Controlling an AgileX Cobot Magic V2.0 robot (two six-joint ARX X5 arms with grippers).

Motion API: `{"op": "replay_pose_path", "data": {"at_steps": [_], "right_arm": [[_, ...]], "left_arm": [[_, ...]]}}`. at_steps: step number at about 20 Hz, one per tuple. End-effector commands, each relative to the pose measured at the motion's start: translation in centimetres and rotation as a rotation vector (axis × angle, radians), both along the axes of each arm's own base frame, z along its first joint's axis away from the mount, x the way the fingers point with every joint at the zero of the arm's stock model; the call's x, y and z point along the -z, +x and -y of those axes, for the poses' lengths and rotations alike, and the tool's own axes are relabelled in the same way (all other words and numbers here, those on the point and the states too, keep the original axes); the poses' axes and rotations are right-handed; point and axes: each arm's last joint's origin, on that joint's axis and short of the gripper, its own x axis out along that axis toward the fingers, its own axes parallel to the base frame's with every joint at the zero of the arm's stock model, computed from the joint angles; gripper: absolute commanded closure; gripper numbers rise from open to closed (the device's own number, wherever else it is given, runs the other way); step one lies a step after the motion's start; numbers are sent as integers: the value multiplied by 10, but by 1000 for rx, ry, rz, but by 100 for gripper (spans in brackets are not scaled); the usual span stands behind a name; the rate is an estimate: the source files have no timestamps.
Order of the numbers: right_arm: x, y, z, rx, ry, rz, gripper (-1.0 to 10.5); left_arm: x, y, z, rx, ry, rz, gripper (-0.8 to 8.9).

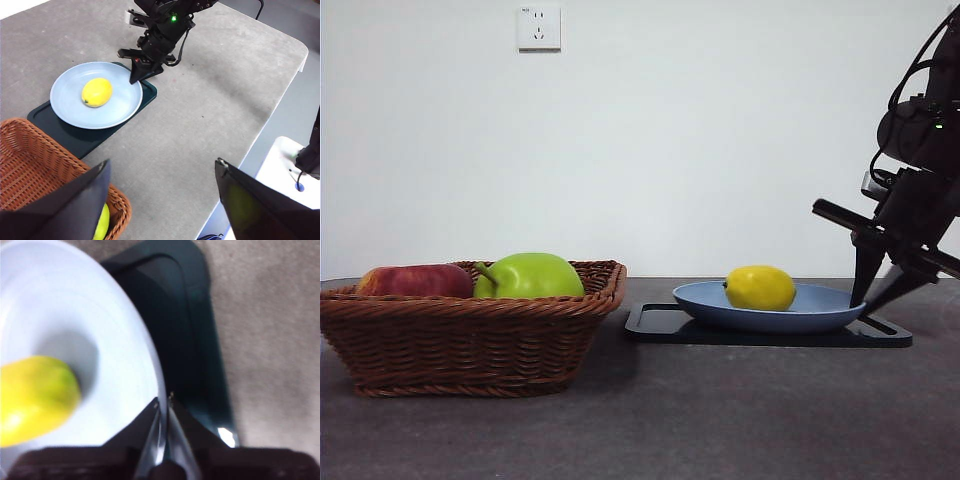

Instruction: Take the lemon from the basket,put the lemon in the plate,hand out the plate

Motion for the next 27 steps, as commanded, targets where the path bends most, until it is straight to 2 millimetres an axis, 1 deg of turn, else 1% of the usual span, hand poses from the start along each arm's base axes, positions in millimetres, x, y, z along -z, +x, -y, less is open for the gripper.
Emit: {"op": "replay_pose_path", "data": {"at_steps": [1, 3, 5, 7, 10, 11, 13, 16, 17, 18, 19, 21, 23, 25, 27], "right_arm": [[1, 4, 0, -16, -18, 10, 789], [0, 4, 0, -23, -13, 18, 742], [-8, 3, 0, -42, -19, 46, 737], [-26, -2, 0, -61, -28, 96, 737], [-64, -17, 1, -99, -49, 180, 739], [-77, -25, 1, -117, -58, 201, 740], [-102, -44, -2, -164, -78, 233, 755], [-135, -77, -15, -262, -104, 276, 869], [-143, -86, -21, -296, -110, 297, 890], [-155, -99, -32, -348, -120, 337, 926], [-162, -106, -39, -381, -125, 369, 946], [-179, -127, -58, -413, -193, 442, 944], [-190, -147, -76, -433, -299, 511, 944], [-196, -167, -90, -451, -371, 584, 944], [-195, -185, -97, -428, -421, 677, 944]], "left_arm": [[-4, 0, 2, -10, -10, 11, 450], [-4, 0, 2, -16, -8, 15, 450], [-4, 0, 1, -23, -7, 18, 450], [-4, 1, 1, -61, 8, 38, 451], [-5, 3, 0, -107, 25, 75, 453], [-5, 4, 0, -115, 36, 96, 458], [-5, 7, 1, -139, 58, 135, 526], [-4, 18, 2, -156, 129, 218, 698], [-3, 23, 4, -161, 153, 235, 750], [-1, 29, 5, -164, 180, 247, 806], [1, 34, 5, -174, 199, 248, 807], [6, 47, 1, -219, 238, 237, 807], [12, 59, -10, -285, 263, 220, 807], [20, 70, -24, -356, 284, 194, 807], [32, 78, -40, -398, 267, 170, 807]]}}
